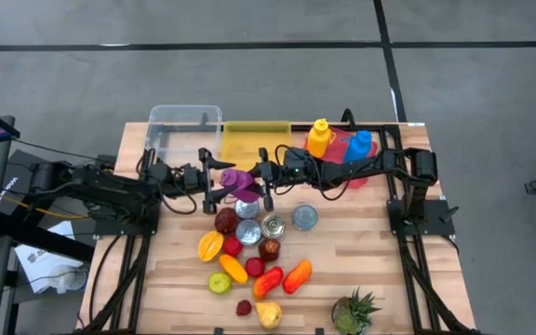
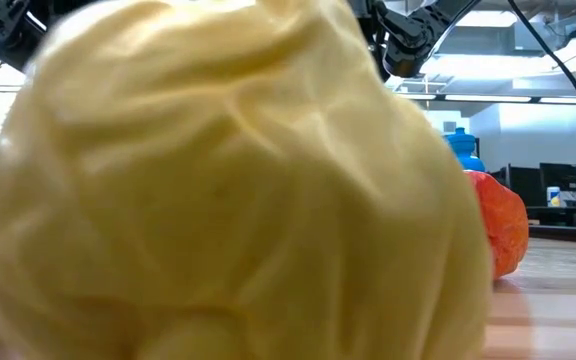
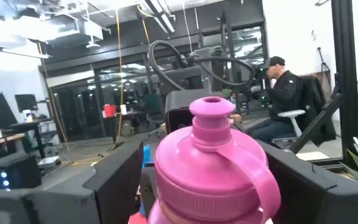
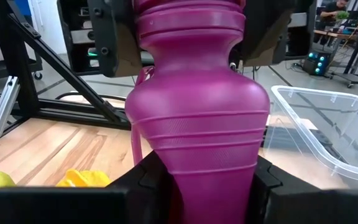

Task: Pick & Place Food Item
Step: Put the purple water bottle into the pink bin

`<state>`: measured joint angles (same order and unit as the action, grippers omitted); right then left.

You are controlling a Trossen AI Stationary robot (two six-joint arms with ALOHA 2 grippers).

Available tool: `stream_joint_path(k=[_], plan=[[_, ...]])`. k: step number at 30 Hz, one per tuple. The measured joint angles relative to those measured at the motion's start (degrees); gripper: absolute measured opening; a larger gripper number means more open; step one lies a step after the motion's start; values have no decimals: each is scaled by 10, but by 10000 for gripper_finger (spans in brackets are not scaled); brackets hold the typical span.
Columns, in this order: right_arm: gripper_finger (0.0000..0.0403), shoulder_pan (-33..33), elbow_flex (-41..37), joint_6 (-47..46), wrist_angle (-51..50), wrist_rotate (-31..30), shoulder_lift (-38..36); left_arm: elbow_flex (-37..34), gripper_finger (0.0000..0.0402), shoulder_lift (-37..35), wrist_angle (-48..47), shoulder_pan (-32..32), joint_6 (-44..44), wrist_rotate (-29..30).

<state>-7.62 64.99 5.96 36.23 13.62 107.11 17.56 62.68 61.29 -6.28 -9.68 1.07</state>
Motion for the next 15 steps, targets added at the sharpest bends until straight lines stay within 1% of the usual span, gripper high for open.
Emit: stream_joint_path(k=[3, 7, 15], plan=[[113, 0, 0, 0, 0, 0, 0, 0, 254, 2, 5, -2, 0, 0], [113, -1, 0, 0, -4, 0, 0, 0, 203, 1, 4, -2, 0, -1], [116, 0, 0, 4, -5, 0, 0, 0, 203, 0, 9, -2, 0, 0]])
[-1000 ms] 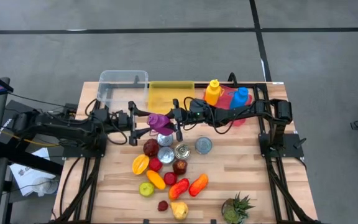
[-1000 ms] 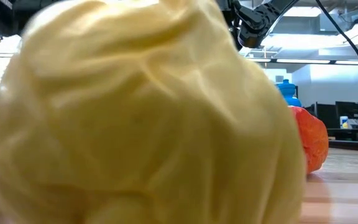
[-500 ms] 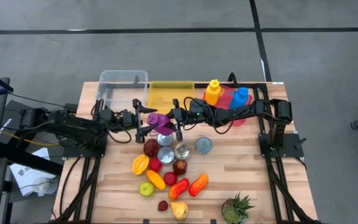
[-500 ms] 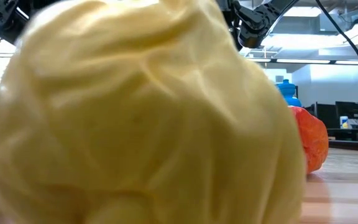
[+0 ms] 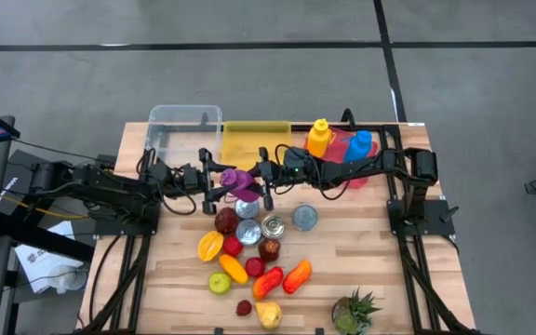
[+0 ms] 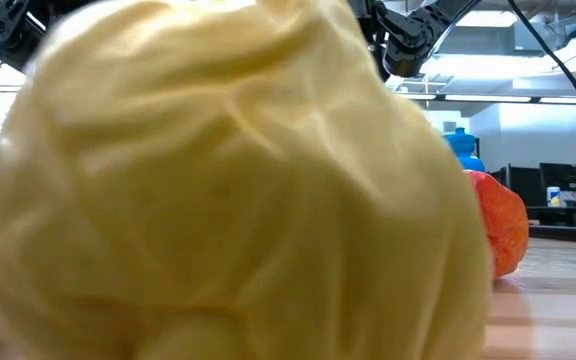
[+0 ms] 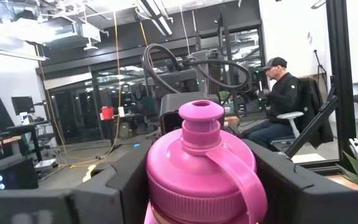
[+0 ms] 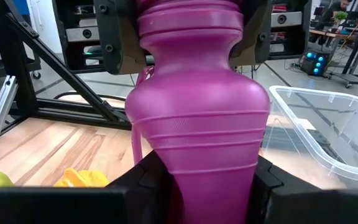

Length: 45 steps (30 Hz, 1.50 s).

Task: Pick & Place Food Item
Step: Put the purple water bottle into the pink bin

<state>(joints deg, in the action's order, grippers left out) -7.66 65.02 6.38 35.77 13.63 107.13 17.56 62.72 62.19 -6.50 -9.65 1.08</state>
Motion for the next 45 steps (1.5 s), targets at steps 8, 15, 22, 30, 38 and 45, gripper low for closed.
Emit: stream_joint_path(k=[8, 15, 22, 30, 38, 45], plan=[[164, 7, 1, -3, -9, -8, 0, 0, 203, 0, 0, 1, 1, 30], [229, 16, 1, 2, -104, -38, -38, 1, 203, 0, -10, 1, -1, 47], [256, 36, -1, -15, -269, -193, -120, 1, 203, -17, -2, 0, -6, 111], [257, 98, -1, 5, -295, -311, -139, 7, 203, -32, -3, -1, 10, 187], [256, 170, 0, 24, -340, -521, -124, 38, 203, -10, -43, 0, 12, 131], [255, 240, 0, -17, -387, -573, -156, 84, 203, 45, -77, -2, 9, 69]])
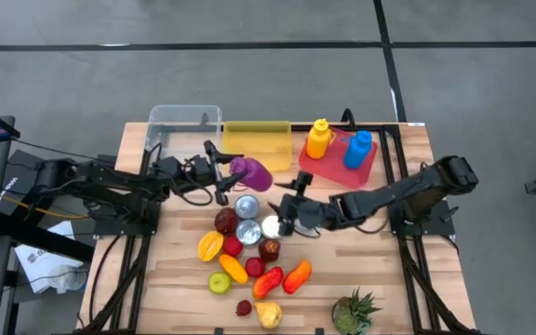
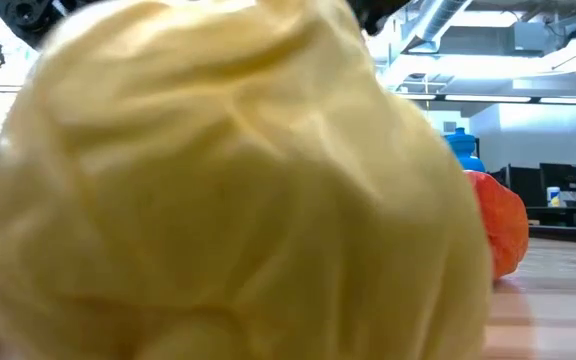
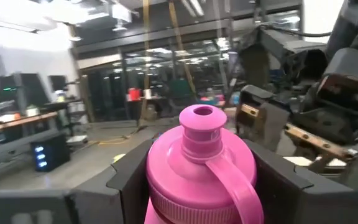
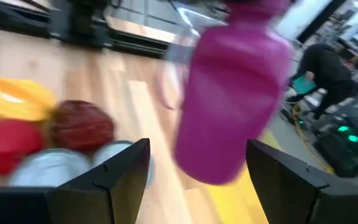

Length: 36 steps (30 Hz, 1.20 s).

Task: Pick & Place Food Item
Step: Put the purple water bottle into the pink bin

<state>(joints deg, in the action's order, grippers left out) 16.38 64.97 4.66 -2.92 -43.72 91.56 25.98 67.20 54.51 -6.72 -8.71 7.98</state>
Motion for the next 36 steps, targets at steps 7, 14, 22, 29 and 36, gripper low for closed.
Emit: stream_joint_path(k=[7, 14, 22, 29, 36], plan=[[255, 54, 0, -17, 4, 0, -18, 27, 203, 54, -38, -27, -13, -95], [254, 97, 0, -17, 2, -77, -71, 71, 203, 102, -65, -49, -14, -173], [254, 71, -46, -23, 95, -9, -93, 110, 203, 128, -103, -52, -44, -244], [254, -1, -178, 32, 342, 59, -119, 111, 202, 128, -126, -52, -51, -263], [254, -58, -206, 15, 388, 134, -121, 124, 203, 130, -126, -52, -57, -263]])
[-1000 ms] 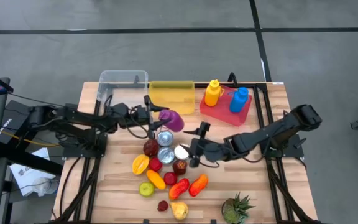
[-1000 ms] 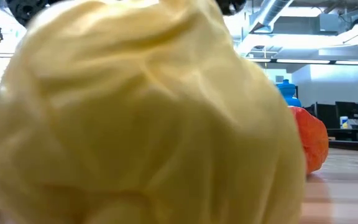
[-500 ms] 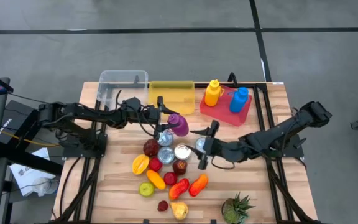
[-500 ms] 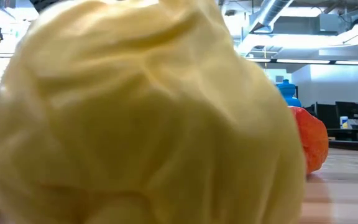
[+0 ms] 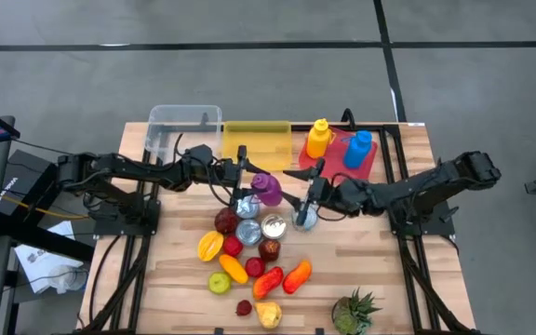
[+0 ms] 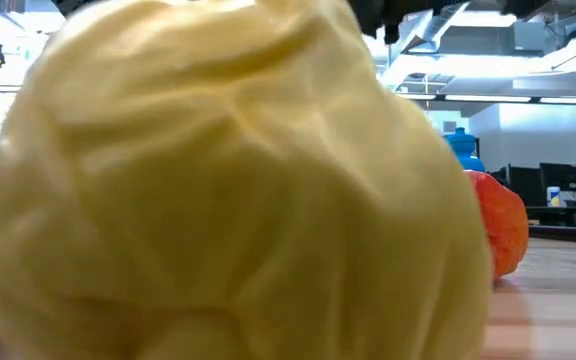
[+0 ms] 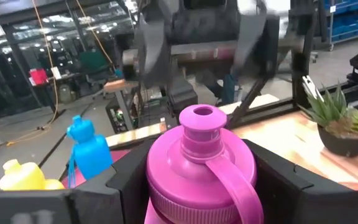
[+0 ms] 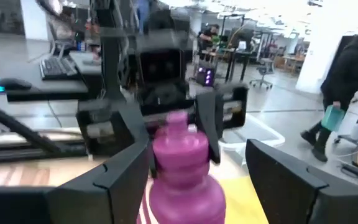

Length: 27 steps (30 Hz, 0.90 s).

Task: Pick & Place Food Item
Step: Put the purple water bottle into the pink bin

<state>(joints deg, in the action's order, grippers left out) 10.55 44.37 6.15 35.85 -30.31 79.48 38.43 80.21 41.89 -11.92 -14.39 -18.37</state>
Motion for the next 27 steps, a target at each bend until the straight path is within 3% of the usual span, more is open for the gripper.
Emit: stream_joint_path(k=[15, 27], plan=[[254, -14, 11, -3, -16, 17, 24, 60, 203, 91, 1, 0, -4, 6], [254, -33, 11, -27, -39, 27, 24, 73, 202, 99, -4, 6, -4, 9]])
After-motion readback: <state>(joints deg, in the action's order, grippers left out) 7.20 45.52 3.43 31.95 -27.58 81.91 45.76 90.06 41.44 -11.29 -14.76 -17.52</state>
